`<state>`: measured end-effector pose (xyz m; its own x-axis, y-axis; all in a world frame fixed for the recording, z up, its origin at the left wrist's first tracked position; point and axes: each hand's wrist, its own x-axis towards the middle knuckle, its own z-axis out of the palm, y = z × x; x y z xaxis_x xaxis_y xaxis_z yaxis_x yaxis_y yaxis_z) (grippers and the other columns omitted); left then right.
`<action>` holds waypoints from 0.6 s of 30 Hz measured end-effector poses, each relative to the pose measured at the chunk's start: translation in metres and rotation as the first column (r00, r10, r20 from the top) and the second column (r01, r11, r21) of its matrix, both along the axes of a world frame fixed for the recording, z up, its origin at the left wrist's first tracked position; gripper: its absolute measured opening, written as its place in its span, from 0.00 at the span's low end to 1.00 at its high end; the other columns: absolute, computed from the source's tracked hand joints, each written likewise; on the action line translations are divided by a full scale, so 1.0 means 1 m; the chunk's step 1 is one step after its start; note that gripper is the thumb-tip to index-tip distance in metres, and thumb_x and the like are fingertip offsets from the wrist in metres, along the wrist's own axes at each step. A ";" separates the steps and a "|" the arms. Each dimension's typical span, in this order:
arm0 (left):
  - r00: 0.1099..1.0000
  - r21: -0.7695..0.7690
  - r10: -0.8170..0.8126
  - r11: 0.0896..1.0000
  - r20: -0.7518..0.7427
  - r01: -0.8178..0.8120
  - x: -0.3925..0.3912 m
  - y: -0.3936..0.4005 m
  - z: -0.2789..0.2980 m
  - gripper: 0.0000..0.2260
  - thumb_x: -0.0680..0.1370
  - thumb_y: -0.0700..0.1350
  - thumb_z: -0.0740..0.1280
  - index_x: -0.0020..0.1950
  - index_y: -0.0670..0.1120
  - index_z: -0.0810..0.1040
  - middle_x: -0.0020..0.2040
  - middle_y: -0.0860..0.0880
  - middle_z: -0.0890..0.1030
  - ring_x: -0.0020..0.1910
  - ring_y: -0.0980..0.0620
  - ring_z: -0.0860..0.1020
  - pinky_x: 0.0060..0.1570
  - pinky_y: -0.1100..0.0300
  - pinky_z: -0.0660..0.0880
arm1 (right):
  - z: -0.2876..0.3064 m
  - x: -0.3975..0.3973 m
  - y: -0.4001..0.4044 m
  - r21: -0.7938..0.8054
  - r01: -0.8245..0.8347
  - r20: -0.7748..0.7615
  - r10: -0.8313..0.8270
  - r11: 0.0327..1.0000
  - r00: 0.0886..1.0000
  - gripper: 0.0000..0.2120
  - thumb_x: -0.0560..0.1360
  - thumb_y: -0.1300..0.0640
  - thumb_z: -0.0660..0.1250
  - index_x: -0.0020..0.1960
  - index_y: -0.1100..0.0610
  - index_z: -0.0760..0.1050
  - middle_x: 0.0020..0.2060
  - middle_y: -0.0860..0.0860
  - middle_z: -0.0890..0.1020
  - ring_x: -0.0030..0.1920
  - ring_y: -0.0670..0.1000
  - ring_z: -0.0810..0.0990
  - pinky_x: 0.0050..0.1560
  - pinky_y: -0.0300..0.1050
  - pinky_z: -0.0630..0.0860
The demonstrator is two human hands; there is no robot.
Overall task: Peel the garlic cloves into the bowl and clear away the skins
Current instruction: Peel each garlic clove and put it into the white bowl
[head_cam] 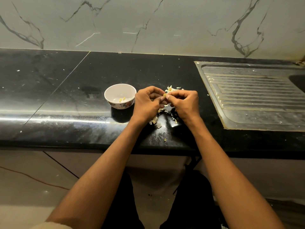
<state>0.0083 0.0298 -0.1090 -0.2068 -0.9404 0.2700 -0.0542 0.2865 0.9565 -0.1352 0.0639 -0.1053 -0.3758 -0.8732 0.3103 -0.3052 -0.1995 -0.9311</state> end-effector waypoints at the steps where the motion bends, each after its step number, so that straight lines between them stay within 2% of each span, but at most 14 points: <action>1: 1.000 0.002 0.010 1.000 0.007 -0.010 -0.001 0.000 0.000 0.05 0.78 0.31 0.71 0.49 0.40 0.83 0.39 0.43 0.86 0.39 0.48 0.87 0.41 0.57 0.83 | 0.000 0.000 0.000 -0.003 0.005 -0.014 -0.005 1.000 1.000 0.05 0.72 0.63 0.77 0.41 0.54 0.87 0.36 0.51 0.87 0.38 0.49 0.87 0.42 0.45 0.82; 9: 0.997 -0.012 0.073 0.997 0.035 -0.073 -0.002 0.003 0.000 0.03 0.76 0.32 0.73 0.47 0.38 0.84 0.39 0.43 0.86 0.38 0.49 0.87 0.42 0.55 0.85 | 0.001 0.001 0.003 0.007 -0.018 -0.062 0.019 1.000 0.998 0.02 0.73 0.62 0.77 0.43 0.57 0.88 0.37 0.50 0.88 0.40 0.49 0.88 0.45 0.49 0.85; 13: 0.996 -0.018 0.072 0.997 0.046 -0.071 -0.002 0.003 0.000 0.06 0.75 0.31 0.74 0.43 0.41 0.84 0.37 0.43 0.86 0.36 0.48 0.87 0.40 0.57 0.84 | 0.000 0.001 0.002 0.021 0.001 -0.060 0.000 1.000 0.998 0.02 0.71 0.62 0.78 0.42 0.55 0.88 0.36 0.50 0.88 0.38 0.49 0.88 0.44 0.51 0.85; 18: 0.994 -0.058 0.063 0.997 0.094 -0.057 -0.002 0.002 -0.002 0.04 0.74 0.31 0.74 0.42 0.38 0.84 0.35 0.44 0.86 0.34 0.48 0.86 0.38 0.56 0.84 | 0.003 0.001 0.004 0.027 0.005 -0.038 -0.004 1.000 0.999 0.07 0.70 0.65 0.77 0.39 0.53 0.87 0.33 0.50 0.87 0.35 0.49 0.87 0.39 0.44 0.82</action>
